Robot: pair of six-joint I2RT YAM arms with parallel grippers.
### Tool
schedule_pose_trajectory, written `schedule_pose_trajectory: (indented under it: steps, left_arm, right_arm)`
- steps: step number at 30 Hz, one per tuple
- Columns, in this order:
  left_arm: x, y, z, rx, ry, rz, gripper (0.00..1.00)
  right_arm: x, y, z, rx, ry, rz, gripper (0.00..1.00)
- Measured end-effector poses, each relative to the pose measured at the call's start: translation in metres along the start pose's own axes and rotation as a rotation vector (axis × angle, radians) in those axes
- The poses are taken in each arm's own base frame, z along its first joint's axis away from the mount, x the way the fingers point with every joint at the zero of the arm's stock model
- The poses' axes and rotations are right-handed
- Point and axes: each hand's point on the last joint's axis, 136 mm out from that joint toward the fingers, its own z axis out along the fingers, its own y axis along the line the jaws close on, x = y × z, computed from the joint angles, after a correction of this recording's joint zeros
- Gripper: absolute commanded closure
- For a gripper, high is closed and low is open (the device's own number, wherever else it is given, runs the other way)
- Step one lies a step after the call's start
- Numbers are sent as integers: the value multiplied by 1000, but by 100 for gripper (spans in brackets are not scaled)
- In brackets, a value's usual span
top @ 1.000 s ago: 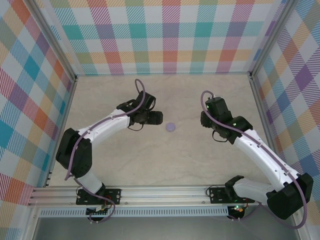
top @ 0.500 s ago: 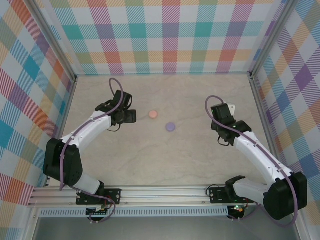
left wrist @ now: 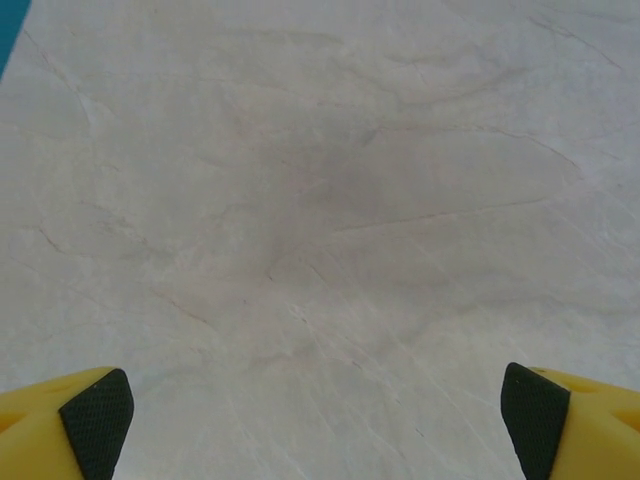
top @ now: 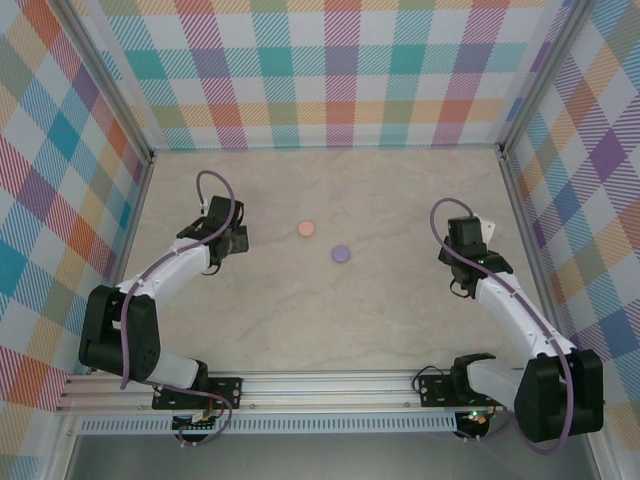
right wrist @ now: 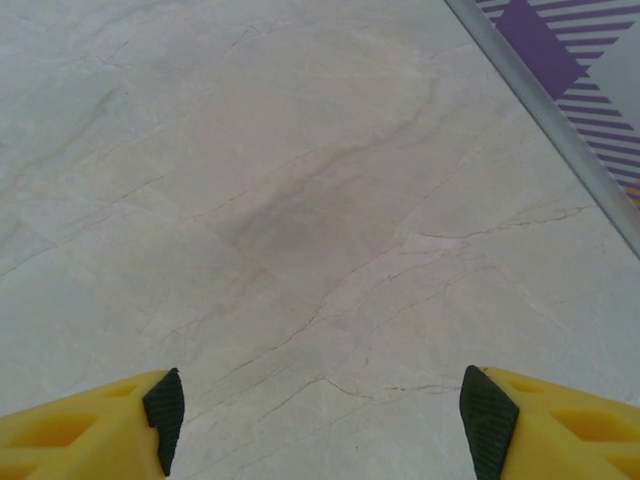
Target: Insert wireless bluetooth earbuds into charging case
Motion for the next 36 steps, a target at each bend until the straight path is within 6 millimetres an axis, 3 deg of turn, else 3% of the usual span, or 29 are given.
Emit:
schedule_pose_trajectory:
  steps: [7,14,22,28,36]
  left_arm:
    - [8,1,16,49,-113,26,1]
    - [23,-3,32,159,-208,8,0]
    - [-1,-17,33,289,-362,-25,1]
    - [3,-24,35,360,-406,-12,0]
    - [12,-35,40,411,-429,16,0]
  right_arm:
    - [14,6,22,-111,-14,0,15]
    - [6,30,27,-264,-131,-43,11]
    - [-10,43,27,-376,-267,-52,9]
    - [-17,50,34,-412,-322,-62,9]
    - [-11,63,48,-462,-313,-90,9]
